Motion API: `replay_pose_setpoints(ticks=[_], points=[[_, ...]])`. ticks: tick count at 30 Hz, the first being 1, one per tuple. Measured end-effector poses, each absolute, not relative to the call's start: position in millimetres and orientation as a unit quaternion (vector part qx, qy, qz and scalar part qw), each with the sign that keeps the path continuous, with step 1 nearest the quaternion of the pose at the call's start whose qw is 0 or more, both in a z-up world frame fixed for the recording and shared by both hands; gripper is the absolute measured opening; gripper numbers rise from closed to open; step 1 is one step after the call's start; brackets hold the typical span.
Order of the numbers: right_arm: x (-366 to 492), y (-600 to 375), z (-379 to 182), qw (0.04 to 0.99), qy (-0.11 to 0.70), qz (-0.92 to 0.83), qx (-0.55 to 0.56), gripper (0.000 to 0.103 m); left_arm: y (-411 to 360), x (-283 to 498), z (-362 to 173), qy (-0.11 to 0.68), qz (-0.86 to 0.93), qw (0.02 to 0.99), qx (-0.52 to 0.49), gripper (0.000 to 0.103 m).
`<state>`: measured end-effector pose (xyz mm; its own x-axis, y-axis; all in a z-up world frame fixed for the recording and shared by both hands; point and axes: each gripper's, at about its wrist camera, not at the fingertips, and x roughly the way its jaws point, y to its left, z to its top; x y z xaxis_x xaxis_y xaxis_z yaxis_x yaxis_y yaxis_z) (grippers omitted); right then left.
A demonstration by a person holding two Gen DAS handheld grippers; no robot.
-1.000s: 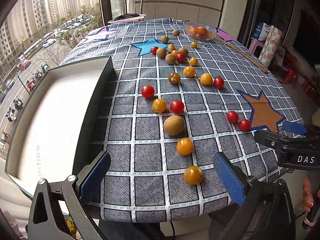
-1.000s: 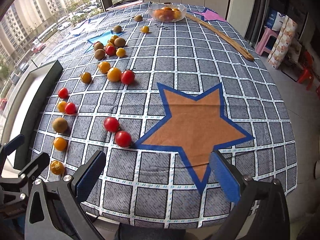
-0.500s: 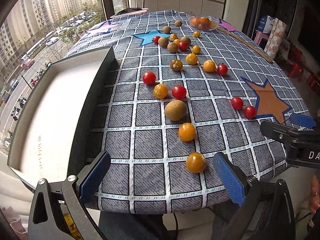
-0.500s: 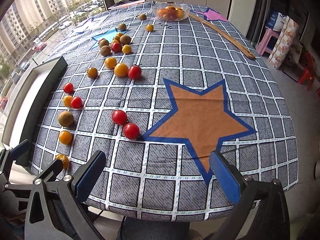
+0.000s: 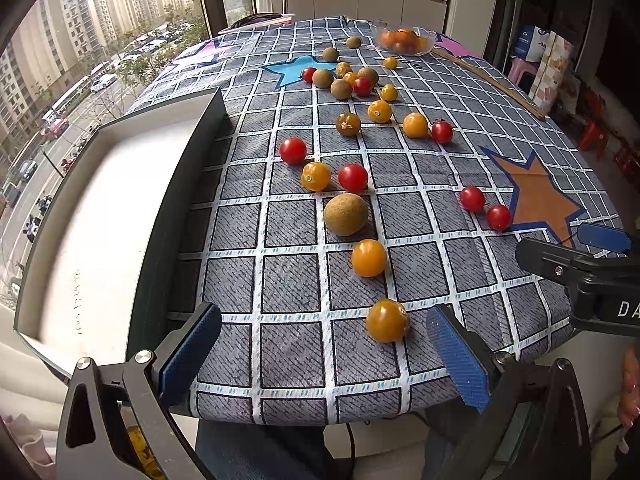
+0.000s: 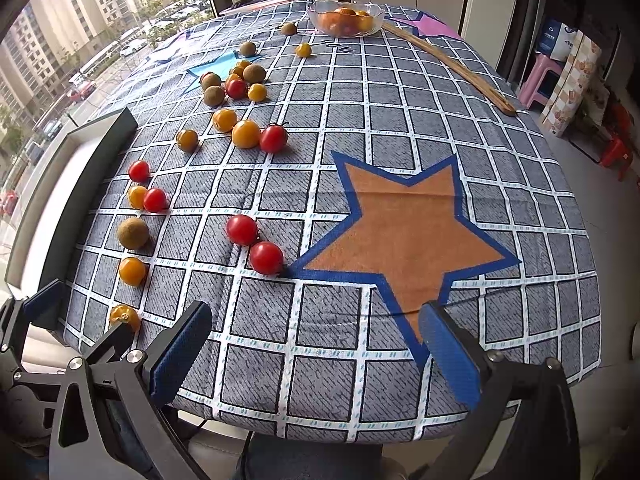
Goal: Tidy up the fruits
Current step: 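Grasp a yellow cherry tomato with the left tool while the right tool grasps a red one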
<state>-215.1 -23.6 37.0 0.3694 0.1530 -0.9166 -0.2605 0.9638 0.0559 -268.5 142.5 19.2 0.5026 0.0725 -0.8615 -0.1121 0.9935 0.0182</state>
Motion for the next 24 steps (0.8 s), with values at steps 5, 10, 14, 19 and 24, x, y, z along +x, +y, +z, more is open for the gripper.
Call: replay_pose_setpoints(ticks=[5, 10, 14, 19, 24], points=[[-214.5, -23.1, 35.9, 0.825, 0.548, 0.128, -0.047, 0.103, 142.2, -268.5, 18.9, 0.496, 0.055, 0.866, -0.021, 0.103], [-214.8, -22.1, 34.6, 0.824, 0.549, 0.132, -0.044, 0.103, 141.8, -268.5, 17.9, 0.497, 0.054, 0.866, -0.020, 0.103], [-214.3, -19.8, 33.7, 0.823, 0.549, 0.137, -0.047, 0.103, 138.1, -268.7, 16.1, 0.497, 0.054, 0.866, -0.013, 0.103], [-210.7, -12.3, 32.9, 0.824, 0.545, 0.148, -0.054, 0.102, 130.9, -268.2, 14.8, 0.494, 0.049, 0.868, -0.003, 0.096], [-204.4, -3.2, 26.7, 0.815, 0.553, 0.166, -0.054, 0.079, 127.2, -266.1, 8.8, 0.509, 0.044, 0.860, -0.008, 0.085]])
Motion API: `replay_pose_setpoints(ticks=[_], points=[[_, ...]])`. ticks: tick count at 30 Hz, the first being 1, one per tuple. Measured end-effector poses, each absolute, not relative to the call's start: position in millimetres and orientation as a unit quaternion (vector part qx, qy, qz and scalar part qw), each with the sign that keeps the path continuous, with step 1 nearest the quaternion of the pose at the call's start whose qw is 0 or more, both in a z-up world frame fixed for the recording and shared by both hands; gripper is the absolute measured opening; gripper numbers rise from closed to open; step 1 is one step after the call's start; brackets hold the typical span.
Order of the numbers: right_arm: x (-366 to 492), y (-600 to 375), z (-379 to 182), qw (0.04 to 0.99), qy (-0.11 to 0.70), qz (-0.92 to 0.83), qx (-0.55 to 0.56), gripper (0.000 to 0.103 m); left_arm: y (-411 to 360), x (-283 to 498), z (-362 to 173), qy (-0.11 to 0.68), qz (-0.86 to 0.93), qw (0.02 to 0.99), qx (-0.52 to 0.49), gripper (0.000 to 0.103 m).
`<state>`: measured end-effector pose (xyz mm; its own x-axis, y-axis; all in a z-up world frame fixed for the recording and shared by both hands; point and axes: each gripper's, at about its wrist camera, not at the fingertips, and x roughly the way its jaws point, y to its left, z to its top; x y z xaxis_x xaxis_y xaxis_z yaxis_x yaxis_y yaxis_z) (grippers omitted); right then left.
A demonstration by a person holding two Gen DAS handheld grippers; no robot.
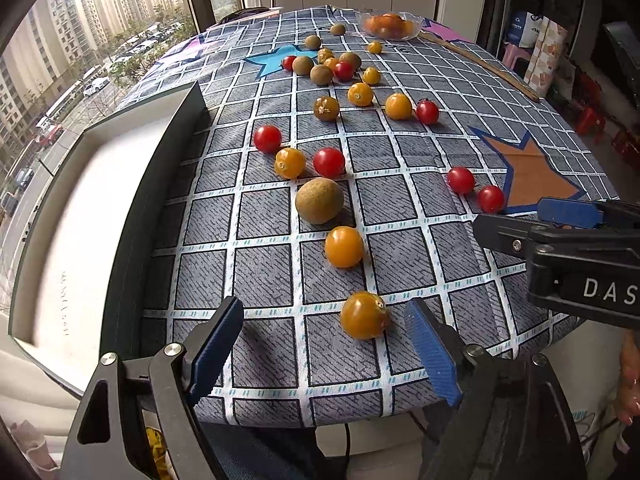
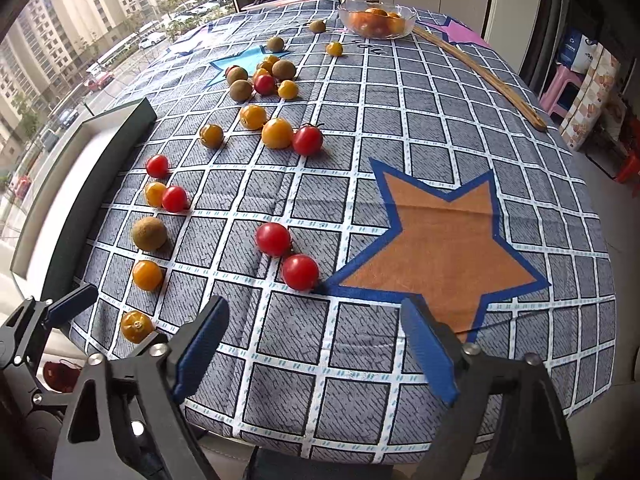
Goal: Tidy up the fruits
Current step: 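Grasp a yellow cherry tomato with the left tool while the right tool grasps a red one, then carry both held tomatoes over the white tray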
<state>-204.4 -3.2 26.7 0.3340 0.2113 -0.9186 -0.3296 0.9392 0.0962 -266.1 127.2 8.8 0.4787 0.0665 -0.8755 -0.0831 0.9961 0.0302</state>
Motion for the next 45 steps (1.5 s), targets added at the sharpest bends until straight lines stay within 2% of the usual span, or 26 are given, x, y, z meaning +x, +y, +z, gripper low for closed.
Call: replay_pose_setpoints(ticks=[2, 4, 6, 8, 9, 10, 11, 12, 18, 28, 37, 45], points=[[-203.4, 0.2, 24.9, 0.816, 0.550, 0.165, -0.058, 0.075, 125.2, -266.6, 9.0, 0.507, 0.042, 0.861, -0.008, 0.083], [-202.4, 4.6, 24.5, 0.817, 0.547, 0.167, -0.067, 0.071, 124.2, -267.1, 10.0, 0.506, 0.034, 0.862, -0.014, 0.072], [-202.3, 8.6, 24.9, 0.819, 0.544, 0.168, -0.074, 0.064, 123.5, -266.8, 10.4, 0.508, 0.033, 0.861, -0.018, 0.069], [-202.6, 12.4, 25.4, 0.820, 0.541, 0.169, -0.082, 0.043, 123.0, -267.3, 11.8, 0.505, 0.025, 0.862, -0.026, 0.052], [-202.9, 13.8, 25.3, 0.819, 0.541, 0.173, -0.083, 0.037, 122.2, -267.4, 12.6, 0.504, 0.026, 0.863, -0.023, 0.040], [-203.0, 14.6, 25.4, 0.818, 0.541, 0.175, -0.084, 0.026, 121.9, -267.5, 13.1, 0.503, 0.021, 0.864, -0.024, 0.031], [-202.9, 15.0, 25.4, 0.818, 0.541, 0.178, -0.084, 0.020, 122.3, -267.8, 13.6, 0.503, 0.020, 0.864, -0.024, 0.025], [-203.1, 14.7, 25.3, 0.817, 0.541, 0.180, -0.083, 0.020, 123.3, -268.1, 13.9, 0.503, 0.016, 0.864, -0.026, 0.024], [-205.8, 4.7, 26.5, 0.810, 0.550, 0.201, -0.038, 0.020, 134.9, -273.6, 17.4, 0.500, -0.003, 0.864, -0.060, 0.024], [-214.9, 15.2, 49.5, 0.813, 0.539, 0.219, -0.032, 0.020, 160.4, -284.7, 42.8, 0.472, -0.003, 0.879, -0.069, 0.024], [-216.0, 79.8, 76.8, 0.808, 0.520, 0.273, -0.056, 0.020, 221.8, -294.3, 68.5, 0.442, 0.048, 0.892, -0.084, 0.024], [-220.3, 162.1, 84.7, 0.790, 0.511, 0.328, -0.086, 0.020, 295.7, -301.8, 62.3, 0.442, 0.135, 0.883, -0.089, 0.024]])
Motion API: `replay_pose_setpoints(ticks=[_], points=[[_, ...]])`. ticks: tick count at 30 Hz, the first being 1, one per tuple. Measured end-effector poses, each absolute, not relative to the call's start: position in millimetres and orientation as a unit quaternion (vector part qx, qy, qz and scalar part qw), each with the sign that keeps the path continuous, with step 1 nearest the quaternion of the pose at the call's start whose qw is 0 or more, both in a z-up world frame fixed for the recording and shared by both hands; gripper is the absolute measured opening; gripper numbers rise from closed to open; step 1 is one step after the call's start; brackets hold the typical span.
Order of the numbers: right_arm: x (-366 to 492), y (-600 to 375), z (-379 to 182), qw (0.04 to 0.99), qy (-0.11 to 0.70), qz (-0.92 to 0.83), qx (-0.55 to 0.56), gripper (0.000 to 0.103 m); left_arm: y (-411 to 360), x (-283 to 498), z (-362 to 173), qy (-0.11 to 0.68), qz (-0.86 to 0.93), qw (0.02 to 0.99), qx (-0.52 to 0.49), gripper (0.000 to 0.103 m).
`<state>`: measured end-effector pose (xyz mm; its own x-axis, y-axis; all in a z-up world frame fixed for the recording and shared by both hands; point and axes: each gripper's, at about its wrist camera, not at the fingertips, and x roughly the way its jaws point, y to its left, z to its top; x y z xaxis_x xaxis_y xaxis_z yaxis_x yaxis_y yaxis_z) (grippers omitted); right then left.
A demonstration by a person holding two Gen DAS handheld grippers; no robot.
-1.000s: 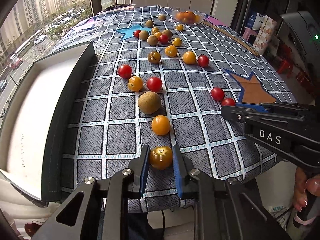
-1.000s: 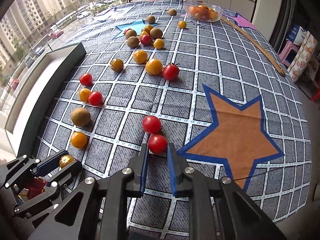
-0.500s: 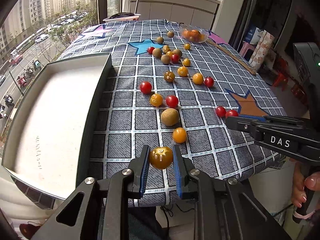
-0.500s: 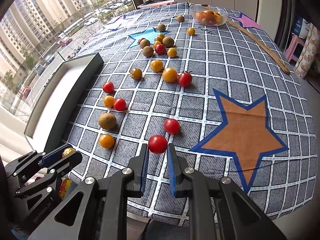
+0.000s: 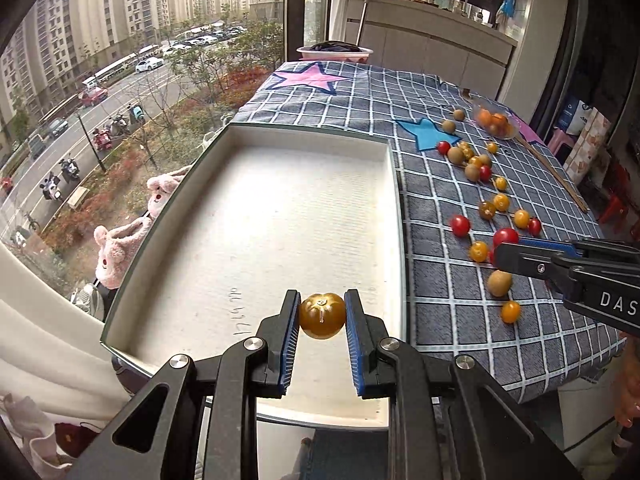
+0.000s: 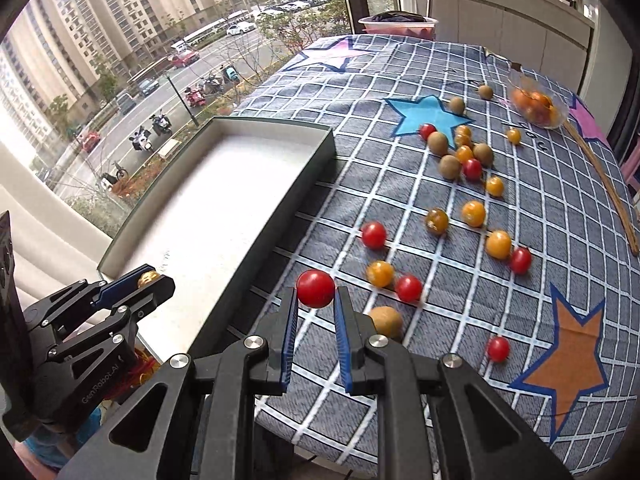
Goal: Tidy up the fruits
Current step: 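Carry both held tomatoes over the white tray, then open both tools to drop the tomatoes into the white tray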
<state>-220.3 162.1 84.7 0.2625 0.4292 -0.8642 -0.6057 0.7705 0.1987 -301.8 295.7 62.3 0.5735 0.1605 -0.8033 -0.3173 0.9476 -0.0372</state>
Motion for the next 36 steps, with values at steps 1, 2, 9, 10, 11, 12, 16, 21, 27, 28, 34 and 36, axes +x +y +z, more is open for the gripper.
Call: replay_pose_setpoints(ticks=[1, 2, 9, 10, 11, 12, 16, 21, 27, 28, 34, 36], points=[[-220.4, 172.0, 84.8, 0.787, 0.511, 0.334, -0.089, 0.020, 302.8, -302.1, 60.0, 0.442, 0.146, 0.881, -0.086, 0.024], [-221.1, 181.8, 84.3, 0.784, 0.511, 0.340, -0.093, 0.020, 309.5, -302.2, 57.5, 0.443, 0.154, 0.879, -0.087, 0.024], [-219.6, 240.3, 66.7, 0.760, 0.525, 0.363, -0.120, 0.020, 342.1, -300.8, 35.3, 0.458, 0.179, 0.865, -0.105, 0.024], [-218.8, 246.5, 62.3, 0.756, 0.529, 0.365, -0.124, 0.020, 345.2, -299.2, 31.8, 0.461, 0.181, 0.862, -0.108, 0.024], [-217.5, 252.2, 56.7, 0.752, 0.534, 0.365, -0.129, 0.020, 347.6, -298.8, 29.5, 0.464, 0.182, 0.860, -0.110, 0.024], [-217.1, 257.1, 51.8, 0.748, 0.538, 0.364, -0.135, 0.020, 349.4, -298.0, 27.2, 0.465, 0.184, 0.859, -0.111, 0.024], [-216.2, 271.8, 35.0, 0.737, 0.551, 0.361, -0.152, 0.020, 352.5, -294.3, 20.9, 0.470, 0.188, 0.856, -0.107, 0.024], [-210.5, 282.5, 21.1, 0.729, 0.561, 0.354, -0.168, 0.020, 352.7, -292.1, 16.4, 0.474, 0.188, 0.854, -0.101, 0.024], [-204.3, 289.1, 23.1, 0.731, 0.559, 0.352, -0.172, 0.022, 349.8, -290.8, 16.5, 0.476, 0.190, 0.855, -0.086, 0.024], [-202.9, 288.1, 25.3, 0.734, 0.557, 0.350, -0.168, 0.025, 349.5, -290.7, 16.8, 0.476, 0.190, 0.855, -0.084, 0.024], [-203.5, 271.3, 49.3, 0.760, 0.527, 0.352, -0.143, 0.064, 344.7, -294.9, 21.9, 0.455, 0.201, 0.864, -0.072, 0.087], [-202.3, 263.4, 56.6, 0.768, 0.520, 0.350, -0.134, 0.066, 341.7, -296.4, 26.2, 0.449, 0.199, 0.869, -0.067, 0.087]])
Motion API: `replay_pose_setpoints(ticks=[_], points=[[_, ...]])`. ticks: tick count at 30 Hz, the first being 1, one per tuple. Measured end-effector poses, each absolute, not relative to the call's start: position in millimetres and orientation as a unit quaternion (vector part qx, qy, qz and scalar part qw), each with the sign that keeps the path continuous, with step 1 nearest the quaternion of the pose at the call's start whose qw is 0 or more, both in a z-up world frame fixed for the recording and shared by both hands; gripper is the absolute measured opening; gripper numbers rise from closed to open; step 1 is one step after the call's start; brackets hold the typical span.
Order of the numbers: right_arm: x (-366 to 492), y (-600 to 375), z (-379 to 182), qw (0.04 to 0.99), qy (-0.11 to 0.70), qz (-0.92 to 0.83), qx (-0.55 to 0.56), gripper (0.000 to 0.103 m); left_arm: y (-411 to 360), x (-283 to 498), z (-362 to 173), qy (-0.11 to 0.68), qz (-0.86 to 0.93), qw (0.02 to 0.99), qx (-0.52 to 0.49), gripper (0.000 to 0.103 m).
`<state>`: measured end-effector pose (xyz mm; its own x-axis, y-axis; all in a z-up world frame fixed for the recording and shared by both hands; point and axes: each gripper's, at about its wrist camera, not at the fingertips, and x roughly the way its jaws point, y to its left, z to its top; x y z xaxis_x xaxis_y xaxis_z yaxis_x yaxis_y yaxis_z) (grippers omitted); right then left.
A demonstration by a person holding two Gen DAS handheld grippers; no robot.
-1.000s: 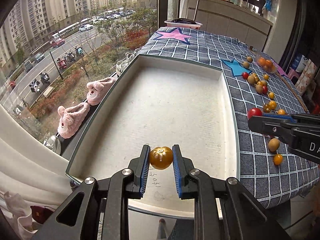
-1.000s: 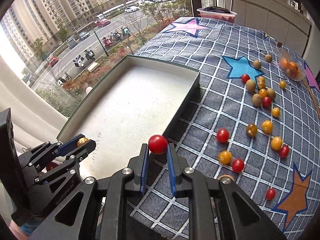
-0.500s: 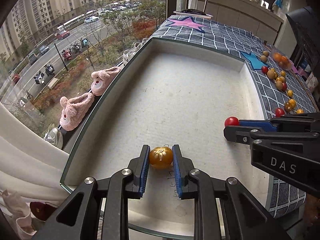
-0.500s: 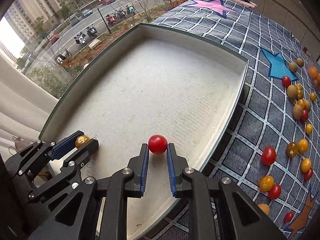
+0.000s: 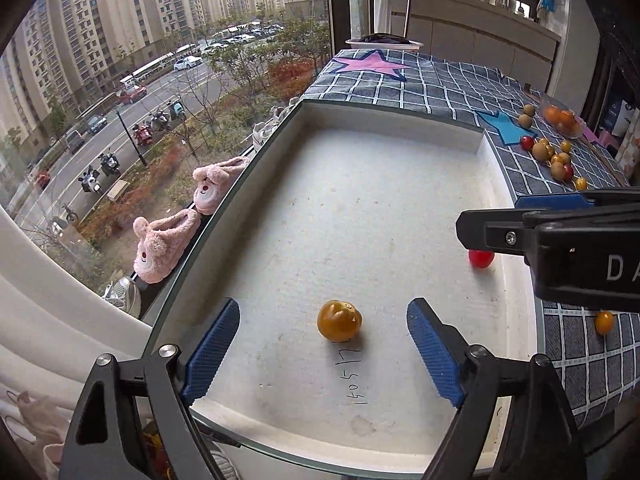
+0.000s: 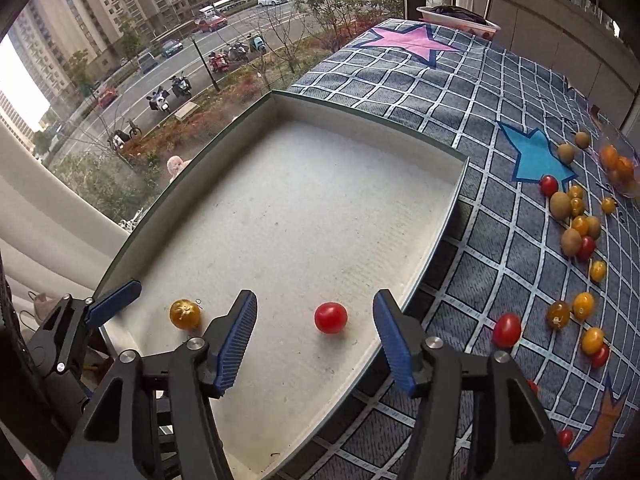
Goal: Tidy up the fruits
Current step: 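Open both tools to drop the tomatoes into the white tray, then move both open tools back to the tomatoes on the cloth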
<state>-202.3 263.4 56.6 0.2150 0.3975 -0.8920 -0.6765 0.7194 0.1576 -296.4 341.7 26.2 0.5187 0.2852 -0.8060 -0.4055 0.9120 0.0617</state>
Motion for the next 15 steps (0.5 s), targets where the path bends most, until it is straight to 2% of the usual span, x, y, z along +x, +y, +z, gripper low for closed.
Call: replay_pose_setpoints(ticks=[2, 15], points=[[-203.0, 251.0, 64.1, 0.775, 0.515, 0.344, -0.123, 0.071, 339.9, -296.2, 28.5, 0.453, 0.188, 0.868, -0.076, 0.087], [-202.9, 134.9, 72.1, 0.807, 0.517, 0.277, -0.066, 0.072, 282.8, -286.7, 51.7, 0.453, 0.143, 0.879, -0.043, 0.087]])
